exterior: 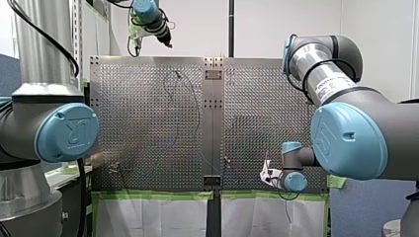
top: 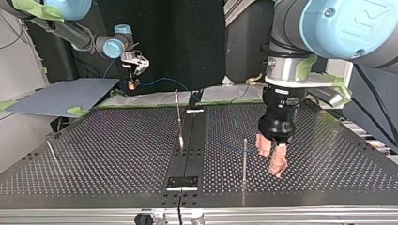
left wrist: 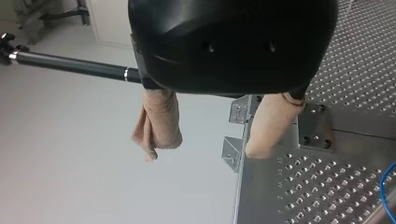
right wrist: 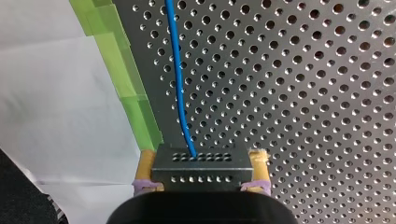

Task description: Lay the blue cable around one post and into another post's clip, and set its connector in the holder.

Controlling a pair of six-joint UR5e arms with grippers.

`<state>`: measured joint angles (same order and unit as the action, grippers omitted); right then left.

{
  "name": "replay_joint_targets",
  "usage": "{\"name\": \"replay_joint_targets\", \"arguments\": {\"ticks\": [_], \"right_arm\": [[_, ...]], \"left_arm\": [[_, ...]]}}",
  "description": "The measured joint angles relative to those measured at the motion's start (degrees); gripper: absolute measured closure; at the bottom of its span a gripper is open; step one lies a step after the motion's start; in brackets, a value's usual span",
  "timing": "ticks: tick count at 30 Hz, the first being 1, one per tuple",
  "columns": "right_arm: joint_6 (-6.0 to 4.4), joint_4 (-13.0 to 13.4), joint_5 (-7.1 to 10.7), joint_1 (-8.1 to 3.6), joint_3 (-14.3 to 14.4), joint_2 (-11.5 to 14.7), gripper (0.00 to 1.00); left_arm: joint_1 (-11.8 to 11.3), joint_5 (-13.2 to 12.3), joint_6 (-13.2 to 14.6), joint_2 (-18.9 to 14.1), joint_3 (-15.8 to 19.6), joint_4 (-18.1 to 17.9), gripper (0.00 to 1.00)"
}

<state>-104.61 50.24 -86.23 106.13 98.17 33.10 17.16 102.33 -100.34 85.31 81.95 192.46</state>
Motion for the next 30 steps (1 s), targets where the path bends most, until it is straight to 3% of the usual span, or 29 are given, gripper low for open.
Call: {"name": "replay_joint_targets", "arguments": {"ticks": [11, 18, 30], "right_arm": [[0.0, -0.04, 0.0, 0.0, 0.01, -0.01, 1.0], [0.0, -0.04, 0.0, 0.0, 0.0, -0.02, 1.0], [0.0, -0.04, 0.0, -0.07, 0.02, -0.02, 1.0]], "left_arm": [[0.71, 3.22, 5.36, 0.05, 0.03, 2.12, 0.0], [0.73, 4.3, 4.93, 0.06, 0.05, 5.17, 0.0], [0.79, 4.49, 4.82, 0.06, 0.2, 5.66, 0.0]]}}
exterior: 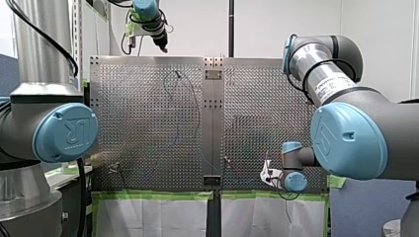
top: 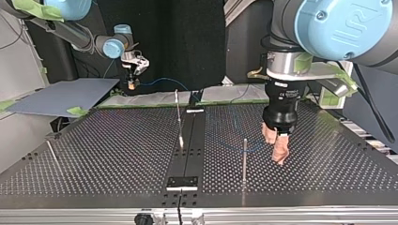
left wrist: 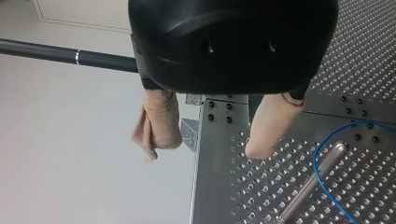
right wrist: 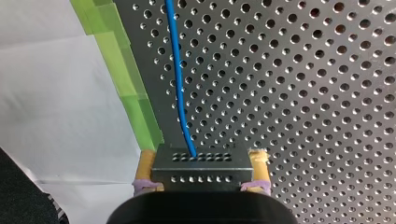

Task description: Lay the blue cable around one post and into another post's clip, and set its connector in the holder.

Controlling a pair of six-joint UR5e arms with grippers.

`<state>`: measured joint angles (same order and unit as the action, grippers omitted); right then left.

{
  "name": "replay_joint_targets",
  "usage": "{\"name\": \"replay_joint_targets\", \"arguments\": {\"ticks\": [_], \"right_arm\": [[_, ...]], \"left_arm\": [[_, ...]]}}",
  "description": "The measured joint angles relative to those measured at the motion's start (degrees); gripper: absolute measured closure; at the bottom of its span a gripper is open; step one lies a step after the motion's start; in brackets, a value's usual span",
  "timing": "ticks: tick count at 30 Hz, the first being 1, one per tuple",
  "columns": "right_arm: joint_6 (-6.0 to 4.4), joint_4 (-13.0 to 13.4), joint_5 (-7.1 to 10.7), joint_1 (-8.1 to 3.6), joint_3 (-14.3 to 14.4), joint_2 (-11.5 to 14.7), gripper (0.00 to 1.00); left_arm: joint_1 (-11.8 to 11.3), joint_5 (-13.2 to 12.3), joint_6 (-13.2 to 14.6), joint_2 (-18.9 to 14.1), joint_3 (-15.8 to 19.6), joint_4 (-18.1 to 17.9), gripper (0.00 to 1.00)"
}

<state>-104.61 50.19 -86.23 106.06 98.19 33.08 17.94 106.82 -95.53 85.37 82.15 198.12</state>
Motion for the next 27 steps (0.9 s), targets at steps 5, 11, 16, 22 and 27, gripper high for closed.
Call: {"name": "replay_joint_targets", "arguments": {"ticks": [5, 11, 16, 22, 27], "right_arm": [[0.0, 0.0, 0.01, 0.01, -0.03, 0.02, 1.0], [0.0, -0.06, 0.0, -0.01, -0.03, 0.02, 1.0], [0.0, -0.08, 0.0, 0.01, 0.0, 0.02, 1.0], [0.0, -0.16, 0.0, 0.04, -0.02, 0.0, 1.0], [0.0, -0.17, 0.0, 0.06, -0.03, 0.01, 1.0]], "left_arm": [[0.0, 0.08, 0.0, 0.0, 0.01, 0.02, 0.0], [0.01, 0.09, -0.01, -0.01, 0.04, 0.05, 0.0], [0.01, 0.26, -0.2, 0.0, 0.04, 0.08, 0.0], [0.01, 0.66, -0.51, 0.0, 0.08, 0.08, 0.0], [0.01, 0.7, -0.63, 0.0, 0.1, 0.08, 0.0]]}}
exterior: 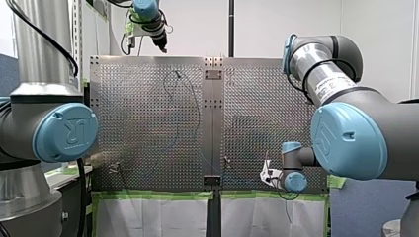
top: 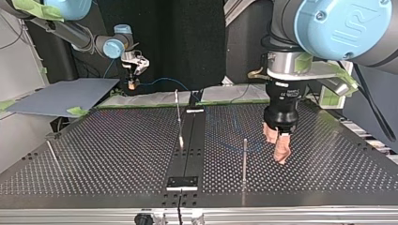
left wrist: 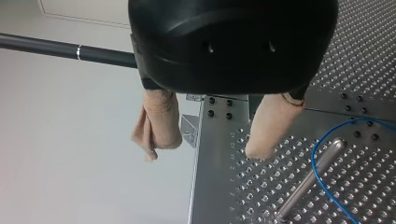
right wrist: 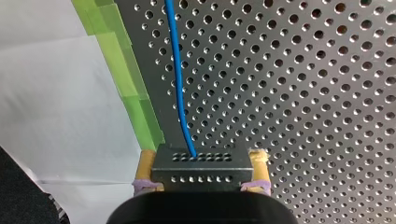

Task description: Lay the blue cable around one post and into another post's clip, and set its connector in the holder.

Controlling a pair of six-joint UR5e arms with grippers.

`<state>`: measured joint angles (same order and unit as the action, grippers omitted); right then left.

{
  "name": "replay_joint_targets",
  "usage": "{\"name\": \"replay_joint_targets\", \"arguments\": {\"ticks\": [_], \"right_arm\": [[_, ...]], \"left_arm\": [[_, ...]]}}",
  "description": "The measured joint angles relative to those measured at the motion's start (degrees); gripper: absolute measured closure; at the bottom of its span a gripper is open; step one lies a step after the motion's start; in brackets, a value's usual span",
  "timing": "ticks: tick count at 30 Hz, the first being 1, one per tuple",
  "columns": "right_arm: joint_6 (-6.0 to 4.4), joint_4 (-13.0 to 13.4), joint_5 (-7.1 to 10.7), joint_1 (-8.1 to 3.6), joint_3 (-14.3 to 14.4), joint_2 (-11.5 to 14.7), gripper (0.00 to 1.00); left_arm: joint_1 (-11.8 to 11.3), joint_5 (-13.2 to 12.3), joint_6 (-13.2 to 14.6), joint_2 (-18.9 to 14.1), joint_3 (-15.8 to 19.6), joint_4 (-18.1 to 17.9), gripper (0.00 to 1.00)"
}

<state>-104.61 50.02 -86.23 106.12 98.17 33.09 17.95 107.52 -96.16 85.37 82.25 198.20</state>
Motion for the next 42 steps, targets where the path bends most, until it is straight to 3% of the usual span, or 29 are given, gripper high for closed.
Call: {"name": "replay_joint_targets", "arguments": {"ticks": [23, 31, 42], "right_arm": [[0.0, -0.14, 0.0, 0.01, 0.01, -0.01, 1.0], [0.0, -0.42, 0.0, 0.0, 0.02, 0.0, 1.0], [0.09, -0.44, 0.0, 0.28, 0.02, -0.01, 1.0]], "left_arm": [[0.34, 0.04, -0.43, -0.11, 0.44, -0.06, 0.0], [1.18, -2.71, 1.46, -1.22, 3.71, -2.44, 0.0], [5.32, -6.11, -0.12, -5.65, 9.12, -7.27, 0.0]]}}
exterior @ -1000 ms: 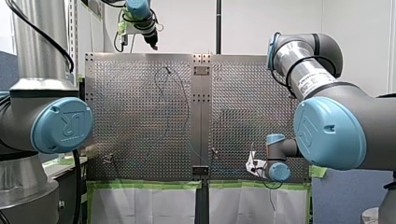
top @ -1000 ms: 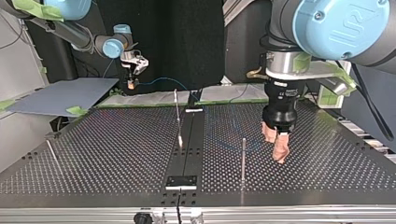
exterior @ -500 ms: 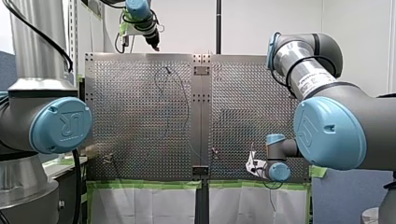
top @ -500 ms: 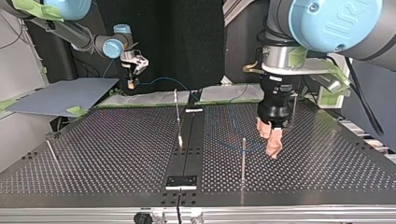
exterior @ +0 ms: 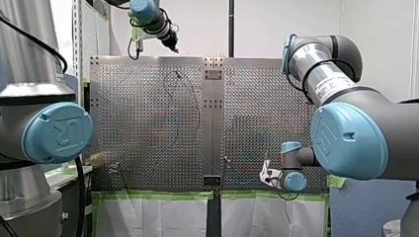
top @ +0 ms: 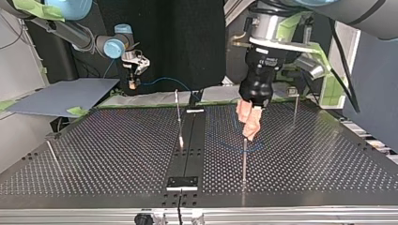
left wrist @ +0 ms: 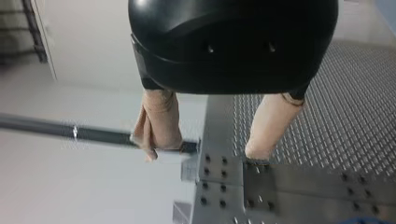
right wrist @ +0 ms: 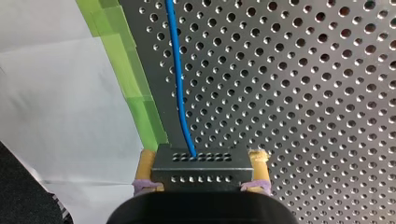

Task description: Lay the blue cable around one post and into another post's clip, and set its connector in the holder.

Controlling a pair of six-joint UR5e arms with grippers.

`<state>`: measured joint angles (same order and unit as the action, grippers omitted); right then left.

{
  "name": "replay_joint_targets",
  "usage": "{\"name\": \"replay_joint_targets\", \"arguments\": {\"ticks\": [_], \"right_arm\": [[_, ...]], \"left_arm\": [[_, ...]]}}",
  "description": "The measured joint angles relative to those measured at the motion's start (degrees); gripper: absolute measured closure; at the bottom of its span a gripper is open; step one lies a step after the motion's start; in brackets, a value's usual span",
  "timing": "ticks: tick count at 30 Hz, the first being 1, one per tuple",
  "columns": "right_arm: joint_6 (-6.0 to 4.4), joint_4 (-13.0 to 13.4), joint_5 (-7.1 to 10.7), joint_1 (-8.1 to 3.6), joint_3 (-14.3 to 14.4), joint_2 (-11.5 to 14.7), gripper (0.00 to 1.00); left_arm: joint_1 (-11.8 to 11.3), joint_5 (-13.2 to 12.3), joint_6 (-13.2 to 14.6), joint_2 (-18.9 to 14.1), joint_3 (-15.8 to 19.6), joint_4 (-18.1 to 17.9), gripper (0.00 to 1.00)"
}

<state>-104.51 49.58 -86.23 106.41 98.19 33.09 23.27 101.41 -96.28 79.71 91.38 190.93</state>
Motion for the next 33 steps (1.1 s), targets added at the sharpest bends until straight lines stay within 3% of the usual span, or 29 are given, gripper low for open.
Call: {"name": "replay_joint_targets", "arguments": {"ticks": [4, 16, 22, 33], "right_arm": [[0.36, -0.18, -0.03, 0.06, -0.02, 0.01, 1.0], [1.48, -0.88, -0.06, 0.22, 0.03, 0.01, 1.0], [3.26, -1.45, 0.01, 0.41, 0.03, 0.09, 1.0], [4.68, -3.57, 0.92, 1.09, 0.05, 1.88, 1.0]], "left_arm": [[1.9, 0.68, -0.25, -0.21, 2.03, -2.03, 0.0], [7.75, 6.21, -5.16, 5.07, 7.92, -7.93, 0.0], [10.55, 9.01, -7.96, 7.86, 10.7, -10.7, 0.0], [16.46, 14.92, -13.44, 13.78, 16.62, -16.63, 0.0]]}}
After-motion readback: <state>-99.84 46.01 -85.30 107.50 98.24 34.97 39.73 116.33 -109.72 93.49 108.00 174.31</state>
